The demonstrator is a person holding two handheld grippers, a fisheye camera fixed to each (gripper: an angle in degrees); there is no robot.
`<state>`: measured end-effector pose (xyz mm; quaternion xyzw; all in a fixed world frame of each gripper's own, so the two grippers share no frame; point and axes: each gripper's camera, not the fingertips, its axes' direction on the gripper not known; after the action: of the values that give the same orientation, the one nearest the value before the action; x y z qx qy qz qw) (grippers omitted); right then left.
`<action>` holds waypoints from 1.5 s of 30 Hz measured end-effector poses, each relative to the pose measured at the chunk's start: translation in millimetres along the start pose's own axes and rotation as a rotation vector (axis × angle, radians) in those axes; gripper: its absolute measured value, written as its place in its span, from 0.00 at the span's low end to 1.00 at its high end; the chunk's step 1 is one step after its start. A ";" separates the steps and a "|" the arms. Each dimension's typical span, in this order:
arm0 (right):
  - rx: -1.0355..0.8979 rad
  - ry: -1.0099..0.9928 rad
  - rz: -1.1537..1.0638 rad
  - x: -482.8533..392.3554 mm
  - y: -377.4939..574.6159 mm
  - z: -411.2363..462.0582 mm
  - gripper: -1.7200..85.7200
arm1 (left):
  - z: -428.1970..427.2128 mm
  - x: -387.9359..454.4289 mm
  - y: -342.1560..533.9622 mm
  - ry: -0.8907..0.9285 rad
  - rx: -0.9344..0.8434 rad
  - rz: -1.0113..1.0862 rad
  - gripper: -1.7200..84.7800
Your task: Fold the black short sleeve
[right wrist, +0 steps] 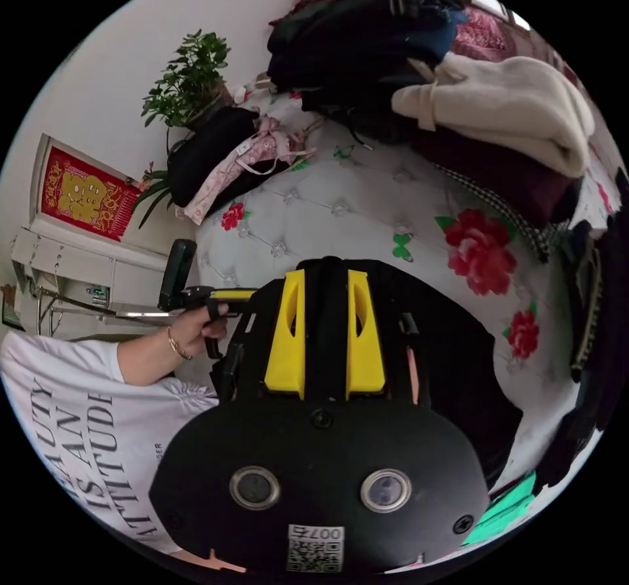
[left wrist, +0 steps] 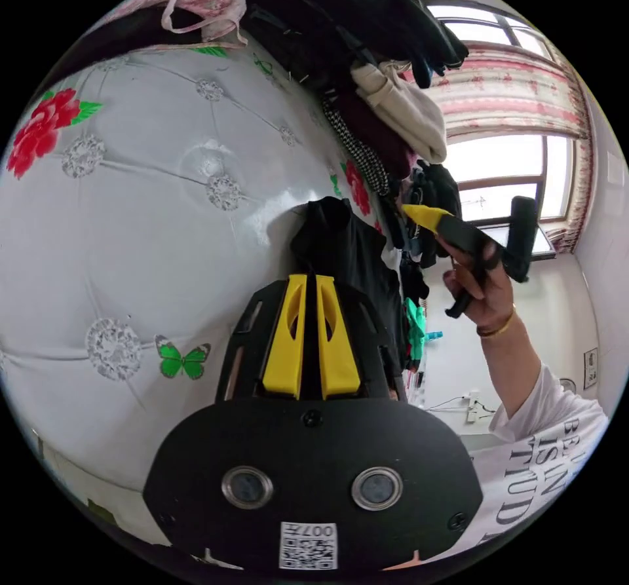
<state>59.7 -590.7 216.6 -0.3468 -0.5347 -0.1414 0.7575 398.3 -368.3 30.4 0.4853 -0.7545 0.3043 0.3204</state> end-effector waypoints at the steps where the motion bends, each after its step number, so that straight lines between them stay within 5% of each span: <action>1: -0.019 0.001 0.002 0.3 -7.0 7.4 0.09 | -4.2 -5.9 5.0 0.015 0.025 -0.005 0.02; 10: -0.303 -0.010 0.018 0.1 -62.3 90.4 0.03 | -19.2 -36.6 47.2 0.057 0.126 0.005 0.01; 18: 0.201 -0.067 -0.087 17.6 21.7 -36.6 0.02 | -10.4 -24.5 68.1 0.030 0.167 0.188 0.01; 29: 0.236 -0.120 0.253 110.9 136.8 -71.6 0.02 | 108.2 31.6 114.1 -0.141 -0.123 0.807 0.06; 32: 0.175 -0.074 0.420 137.2 158.7 -61.2 0.03 | 161.0 12.2 126.3 -0.209 -0.308 0.808 0.05; 35: 0.251 -0.100 0.496 147.0 178.3 -76.4 0.04 | 179.6 7.5 136.8 -0.225 -0.306 0.831 0.03; 40: 0.283 -0.123 0.399 132.1 180.6 -97.8 0.07 | 194.4 -6.6 138.7 -0.279 -0.207 0.813 0.02; 45: 0.213 -0.204 0.358 113.2 186.4 -103.1 0.09 | 261.1 -55.9 130.9 -0.382 -0.404 0.735 0.02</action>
<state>286.0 -508.7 230.3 -0.3667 -0.5506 0.0883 0.7447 245.9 -494.3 -191.7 0.1609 -0.9663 0.1497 0.1343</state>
